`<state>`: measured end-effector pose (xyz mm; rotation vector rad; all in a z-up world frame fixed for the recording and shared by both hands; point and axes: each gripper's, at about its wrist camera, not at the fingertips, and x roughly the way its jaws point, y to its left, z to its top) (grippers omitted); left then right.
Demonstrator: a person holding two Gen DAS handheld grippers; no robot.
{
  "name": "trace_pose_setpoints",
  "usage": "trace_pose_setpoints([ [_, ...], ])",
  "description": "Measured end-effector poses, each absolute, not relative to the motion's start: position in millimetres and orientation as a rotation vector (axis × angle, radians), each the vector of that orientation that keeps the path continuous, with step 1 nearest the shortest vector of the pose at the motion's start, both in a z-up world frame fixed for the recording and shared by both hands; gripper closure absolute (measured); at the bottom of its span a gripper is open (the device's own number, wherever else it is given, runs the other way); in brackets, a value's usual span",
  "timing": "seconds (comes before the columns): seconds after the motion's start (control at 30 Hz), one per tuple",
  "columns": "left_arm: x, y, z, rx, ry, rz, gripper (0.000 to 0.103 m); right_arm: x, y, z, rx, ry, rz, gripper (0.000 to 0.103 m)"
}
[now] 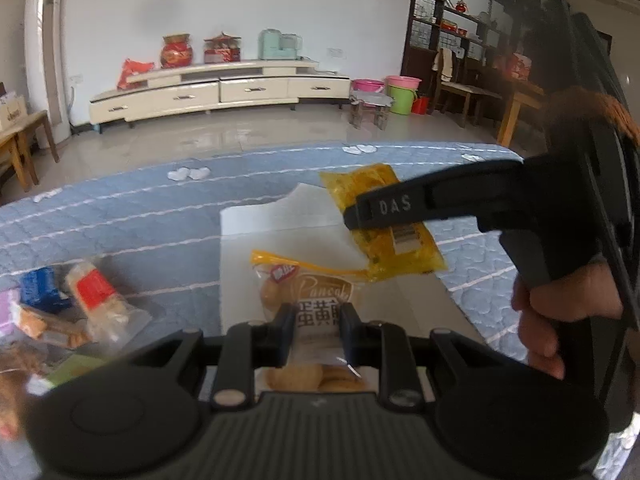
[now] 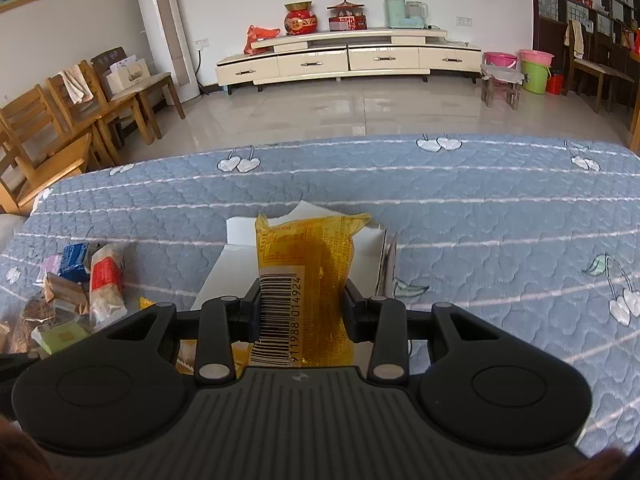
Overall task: Organize snacks
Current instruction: 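Lower both packets onto the white paper and open both tools, then move both open tools back toward the snack pile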
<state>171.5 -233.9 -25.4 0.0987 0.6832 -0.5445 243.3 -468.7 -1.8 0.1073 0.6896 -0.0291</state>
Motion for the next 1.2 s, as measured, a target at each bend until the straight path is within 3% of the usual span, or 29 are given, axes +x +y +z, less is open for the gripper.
trace_pose_setpoints([
  [0.07, 171.6, -234.3, -24.7, 0.066, 0.691, -0.589, 0.080, 238.0, -477.8, 2.2, 0.115, 0.671, -0.040, 0.043],
  [0.1, 170.0, -234.4, -23.5, 0.056, 0.690, -0.604, 0.071, 235.2, -480.4, 4.2, 0.122, 0.656, -0.039, 0.037],
  [0.13, 168.4, -234.6, -22.6, 0.056, 0.689, -0.607, 0.053, 230.8, -482.8, 7.2, 0.130, 0.639, -0.044, 0.027],
  [0.3, 158.6, -228.2, -17.5, 0.072, 0.682, -0.571, 0.039, 199.6, -480.9, 21.5, 0.124, 0.595, -0.079, 0.026],
  [0.4, 148.9, -219.3, -10.8, 0.097, 0.662, -0.513, 0.024, 172.1, -475.4, 29.1, 0.114, 0.582, -0.107, 0.013],
  [0.47, 141.1, -212.1, -5.7, 0.114, 0.659, -0.477, 0.022, 158.3, -470.6, 34.4, 0.095, 0.576, -0.120, 0.001],
  [0.5, 136.9, -207.6, -2.8, 0.113, 0.661, -0.467, 0.020, 148.6, -467.4, 35.5, 0.085, 0.576, -0.131, 0.000],
  [0.73, 107.7, -179.8, 10.9, 0.164, 0.634, -0.379, 0.012, 98.9, -450.7, 38.6, 0.099, 0.609, -0.163, 0.000],
  [1.2, 66.6, -127.6, 26.1, 0.155, 0.602, -0.315, 0.012, 71.3, -399.3, 48.0, 0.057, 0.628, -0.157, 0.000],
])
